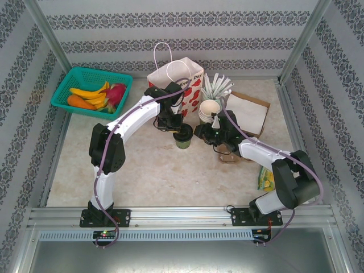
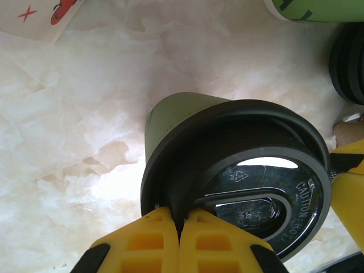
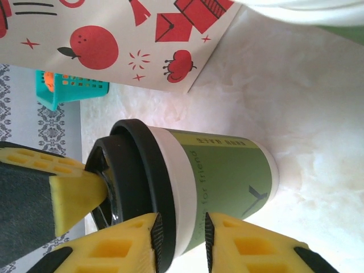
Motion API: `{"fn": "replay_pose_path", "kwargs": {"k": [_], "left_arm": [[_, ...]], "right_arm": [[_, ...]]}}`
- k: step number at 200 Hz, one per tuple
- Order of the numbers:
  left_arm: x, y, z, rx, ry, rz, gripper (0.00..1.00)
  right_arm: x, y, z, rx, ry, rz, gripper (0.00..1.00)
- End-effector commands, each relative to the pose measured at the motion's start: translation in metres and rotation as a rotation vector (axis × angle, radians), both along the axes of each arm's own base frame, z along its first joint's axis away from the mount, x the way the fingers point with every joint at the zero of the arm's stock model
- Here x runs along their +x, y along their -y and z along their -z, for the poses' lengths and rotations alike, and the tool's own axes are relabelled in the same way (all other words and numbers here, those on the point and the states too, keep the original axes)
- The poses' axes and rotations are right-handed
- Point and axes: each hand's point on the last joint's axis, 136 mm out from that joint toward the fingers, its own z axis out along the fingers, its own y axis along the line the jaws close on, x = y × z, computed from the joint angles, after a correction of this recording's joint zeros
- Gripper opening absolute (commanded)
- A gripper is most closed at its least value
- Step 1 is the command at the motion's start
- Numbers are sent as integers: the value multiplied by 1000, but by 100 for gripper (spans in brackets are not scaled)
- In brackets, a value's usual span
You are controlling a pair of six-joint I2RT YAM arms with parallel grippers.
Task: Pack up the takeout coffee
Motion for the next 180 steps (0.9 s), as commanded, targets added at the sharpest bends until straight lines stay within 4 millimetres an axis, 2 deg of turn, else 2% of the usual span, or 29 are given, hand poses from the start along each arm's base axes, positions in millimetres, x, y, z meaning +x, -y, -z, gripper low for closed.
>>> {"fn": "replay_pose_path", "kwargs": {"k": [1, 25, 44, 73, 131, 154, 180], "left_arm": [[-10, -7, 40, 68, -104, -4, 0], [-9, -6, 39, 66, -103, -2, 0], [-9, -6, 38, 64, -102, -2, 0], [-9, -6, 38, 63, -103, 2, 0], [-11, -5, 44, 67, -118, 21, 0], [-17, -7, 43, 67, -134, 41, 0], [-22, -10, 33, 67, -129, 51, 0]], "right_arm": [[8, -13, -15, 30, 51, -54, 30], [8, -15, -11, 29, 39, -60, 30], [8, -15, -6, 19, 27, -55, 25], [5, -9, 13, -25, -27, -24, 18], [-12, -2, 46, -155, -108, -6, 15], [-20, -6, 48, -161, -122, -15, 15], [-30, -16, 45, -149, -136, -38, 15]]}}
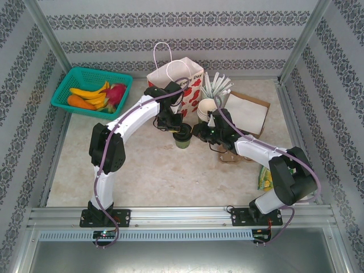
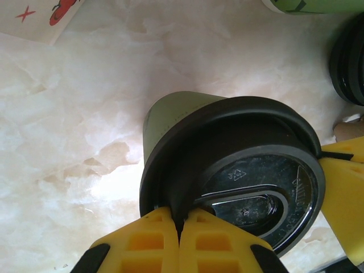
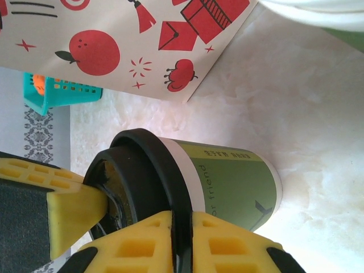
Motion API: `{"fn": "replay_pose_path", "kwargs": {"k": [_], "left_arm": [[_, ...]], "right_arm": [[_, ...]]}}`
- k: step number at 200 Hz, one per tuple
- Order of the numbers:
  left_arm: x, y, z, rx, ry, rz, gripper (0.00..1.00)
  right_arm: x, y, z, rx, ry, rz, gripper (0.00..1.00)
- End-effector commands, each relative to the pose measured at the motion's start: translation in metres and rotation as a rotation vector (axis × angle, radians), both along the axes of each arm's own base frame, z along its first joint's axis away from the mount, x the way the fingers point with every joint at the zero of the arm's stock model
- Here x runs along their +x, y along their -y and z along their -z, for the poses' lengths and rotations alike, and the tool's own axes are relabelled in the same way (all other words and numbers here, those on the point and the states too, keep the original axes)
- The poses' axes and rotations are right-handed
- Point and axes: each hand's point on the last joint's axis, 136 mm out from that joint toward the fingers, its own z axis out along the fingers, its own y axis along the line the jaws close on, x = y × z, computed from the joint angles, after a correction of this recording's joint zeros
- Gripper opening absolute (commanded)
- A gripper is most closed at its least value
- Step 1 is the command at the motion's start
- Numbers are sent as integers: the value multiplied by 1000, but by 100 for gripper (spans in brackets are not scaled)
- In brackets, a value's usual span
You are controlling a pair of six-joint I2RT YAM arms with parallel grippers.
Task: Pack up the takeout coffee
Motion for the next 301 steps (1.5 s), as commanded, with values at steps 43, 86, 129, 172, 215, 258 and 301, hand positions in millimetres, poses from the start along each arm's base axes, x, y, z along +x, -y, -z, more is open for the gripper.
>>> {"fn": "replay_pose_path", "kwargs": {"k": [43, 86, 129, 172, 215, 258, 301], "left_arm": [[-21, -6, 26, 52, -108, 50, 0], [-19, -5, 48, 69, -146, 58, 0], [-28, -15, 84, 99, -234, 33, 0], [-49, -31, 109, 137, -325, 15, 0], [-51, -36, 105, 157, -324, 16, 0], [-28, -19, 57, 75, -204, 22, 0], [-24, -11, 5, -11, -111, 61, 0]], "right_arm": [[-42, -8, 44, -90, -178, -21, 15], [-37, 11, 81, -238, -200, 13, 14], [-64, 55, 137, -523, -350, 24, 13], [-96, 79, 160, -624, -438, -1, 13], [-98, 74, 148, -605, -409, -27, 14], [-54, 17, 75, -353, -182, -78, 23], [-35, 11, -7, -257, 20, -71, 31]]}}
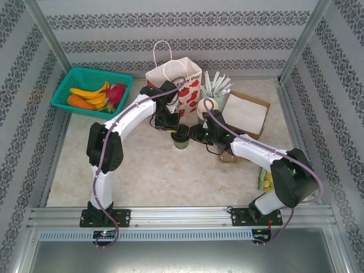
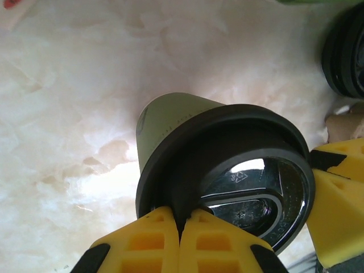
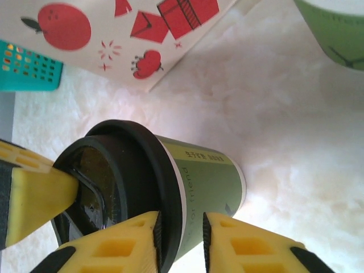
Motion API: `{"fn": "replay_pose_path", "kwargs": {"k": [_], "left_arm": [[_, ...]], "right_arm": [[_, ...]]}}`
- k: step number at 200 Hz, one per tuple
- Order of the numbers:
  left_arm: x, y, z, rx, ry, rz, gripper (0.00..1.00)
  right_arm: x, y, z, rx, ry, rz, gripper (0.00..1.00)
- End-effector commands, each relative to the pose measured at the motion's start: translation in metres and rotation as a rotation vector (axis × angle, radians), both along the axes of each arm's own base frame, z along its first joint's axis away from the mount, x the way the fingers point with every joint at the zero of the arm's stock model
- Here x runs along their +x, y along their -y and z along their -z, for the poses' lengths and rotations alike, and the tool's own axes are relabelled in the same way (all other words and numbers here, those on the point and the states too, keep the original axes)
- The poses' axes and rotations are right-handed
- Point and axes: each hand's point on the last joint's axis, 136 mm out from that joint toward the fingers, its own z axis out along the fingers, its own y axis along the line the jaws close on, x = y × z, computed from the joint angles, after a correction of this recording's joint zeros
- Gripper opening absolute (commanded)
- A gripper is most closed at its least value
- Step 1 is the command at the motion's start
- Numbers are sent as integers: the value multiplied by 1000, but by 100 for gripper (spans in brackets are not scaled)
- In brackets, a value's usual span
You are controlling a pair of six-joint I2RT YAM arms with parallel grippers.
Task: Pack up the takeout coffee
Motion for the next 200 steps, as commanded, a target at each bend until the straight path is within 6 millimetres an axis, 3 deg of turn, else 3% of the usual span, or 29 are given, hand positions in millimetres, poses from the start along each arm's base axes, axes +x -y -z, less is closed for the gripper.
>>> {"fn": "replay_pose_path", "kwargs": {"k": [1, 23, 55, 101, 137, 165, 200], "left_arm": [[-22, -6, 4, 46, -70, 45, 0], [-22, -6, -13, 36, -37, 60, 0], [-29, -7, -22, 47, -12, 103, 0], [-43, -4, -23, 133, 64, 283, 0], [-47, 1, -25, 167, 177, 392, 0], [-51, 1, -19, 181, 158, 422, 0], [-52, 2, -10, 185, 145, 428, 0]], "right_arm": [[-24, 10, -10, -44, -38, -52, 31], [-24, 21, -29, -7, 2, -30, 36], [-30, 33, -29, 7, -5, -5, 42], [-41, 15, -33, 145, -75, -93, 53], [-50, 11, -22, 200, -155, -147, 51], [-51, 9, -6, 206, -221, -156, 46], [-47, 1, -4, 239, -224, -183, 43]]}}
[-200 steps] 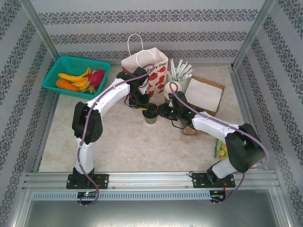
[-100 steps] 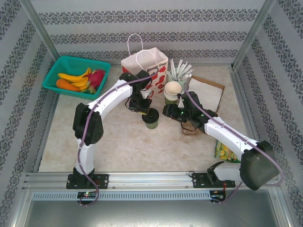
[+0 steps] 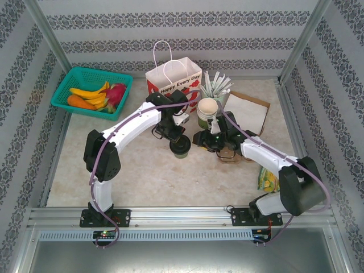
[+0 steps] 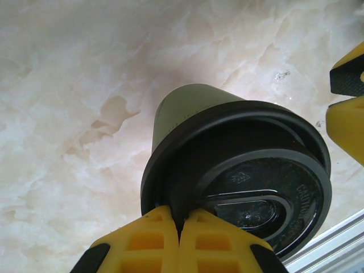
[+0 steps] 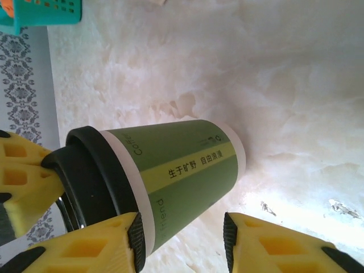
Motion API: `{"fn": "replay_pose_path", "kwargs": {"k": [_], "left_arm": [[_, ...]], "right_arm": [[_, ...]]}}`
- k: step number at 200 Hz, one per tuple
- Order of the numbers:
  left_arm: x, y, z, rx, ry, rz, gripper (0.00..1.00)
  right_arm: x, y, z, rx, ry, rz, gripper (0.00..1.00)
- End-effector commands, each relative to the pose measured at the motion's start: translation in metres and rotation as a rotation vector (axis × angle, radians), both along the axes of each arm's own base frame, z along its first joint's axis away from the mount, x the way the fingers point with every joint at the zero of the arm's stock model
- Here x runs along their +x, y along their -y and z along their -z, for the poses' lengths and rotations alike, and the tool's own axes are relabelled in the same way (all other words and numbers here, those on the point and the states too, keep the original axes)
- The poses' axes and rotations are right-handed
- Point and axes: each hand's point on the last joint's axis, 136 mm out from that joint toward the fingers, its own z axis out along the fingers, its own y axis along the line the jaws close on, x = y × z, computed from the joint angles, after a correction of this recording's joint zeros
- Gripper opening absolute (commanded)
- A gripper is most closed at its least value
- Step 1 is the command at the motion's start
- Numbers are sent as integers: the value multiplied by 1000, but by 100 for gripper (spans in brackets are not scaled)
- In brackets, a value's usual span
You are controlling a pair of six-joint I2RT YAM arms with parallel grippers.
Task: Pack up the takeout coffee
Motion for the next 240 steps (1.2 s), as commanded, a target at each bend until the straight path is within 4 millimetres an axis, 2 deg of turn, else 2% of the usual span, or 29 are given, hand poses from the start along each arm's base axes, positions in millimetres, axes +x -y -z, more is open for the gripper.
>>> {"fn": "replay_pose_path", "kwargs": {"k": [1, 86, 123, 154, 182, 200, 240], "left_arm": [[-1, 0, 4, 15, 17, 43, 0], [-2, 4, 26, 13, -16, 29, 0], [-4, 11, 30, -22, -33, 17, 0], [-10, 18, 43, -44, -77, 6, 0], [-14, 26, 50, -69, -97, 4, 0], [-13, 33, 48, -94, -88, -2, 0], [-10, 42, 45, -125, -70, 0, 0]], "right_arm": [[-1, -8, -3, 61, -11, -30, 43], [1, -19, 4, 85, -25, -52, 41], [-1, -15, 28, -2, -67, -38, 35], [-6, -15, 53, -70, -117, -22, 32], [-4, -30, 59, -63, -120, -44, 33], [-2, -39, 61, -66, -122, -57, 34], [9, -47, 63, -45, -120, -31, 38]]}}
